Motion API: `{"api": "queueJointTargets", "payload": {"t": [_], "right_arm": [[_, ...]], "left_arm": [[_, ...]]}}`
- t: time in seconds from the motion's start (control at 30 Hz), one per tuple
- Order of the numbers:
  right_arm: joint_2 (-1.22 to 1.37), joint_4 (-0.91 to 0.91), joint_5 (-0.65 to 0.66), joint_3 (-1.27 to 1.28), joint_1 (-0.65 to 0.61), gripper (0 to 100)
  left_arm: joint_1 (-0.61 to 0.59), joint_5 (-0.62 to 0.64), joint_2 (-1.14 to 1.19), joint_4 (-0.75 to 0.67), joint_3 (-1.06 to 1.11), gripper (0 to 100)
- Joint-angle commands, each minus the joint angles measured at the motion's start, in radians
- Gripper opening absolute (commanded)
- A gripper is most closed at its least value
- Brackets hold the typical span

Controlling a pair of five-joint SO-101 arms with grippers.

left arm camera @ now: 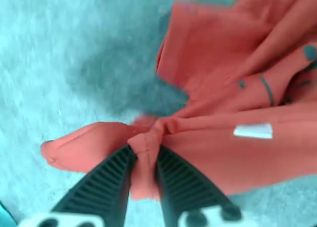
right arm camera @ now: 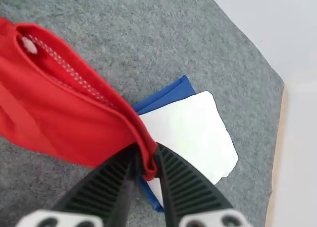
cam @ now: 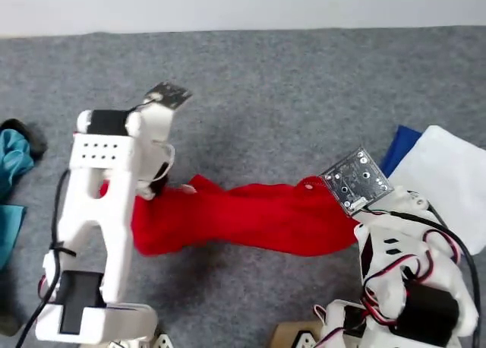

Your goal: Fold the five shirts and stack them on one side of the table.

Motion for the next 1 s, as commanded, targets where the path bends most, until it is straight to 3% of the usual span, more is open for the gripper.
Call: {"api": "queueJointTargets", "payload": {"t": [0.0,0.17,0.47,0.67,0.83,0.97], "right_arm": [[0.005,-0.015,0.005,-0.006,0.01,0.9],[0.007,-0.018,0.003,-0.005,0.008,0.9],[0.007,-0.015,0.003,-0.005,0.008,0.9],[0.005,-0.01,0.003,-0.005,0.008,0.9],[0.005,-0.01,0.003,-0.005,0.008,0.9],[0.005,-0.01,0.003,-0.005,0.008,0.9]], "left_arm": [[-0.081,-0.063,-0.054,0.028,0.035,1],[-0.118,-0.118,-0.055,0.028,-0.015,3],[-0.101,-0.031,-0.054,0.026,-0.11,28],[-0.101,-0.035,-0.043,0.014,-0.088,28],[-0.097,-0.035,-0.043,-0.112,0.03,28],[-0.023,-0.029,-0.043,-0.213,0.137,28]]}}
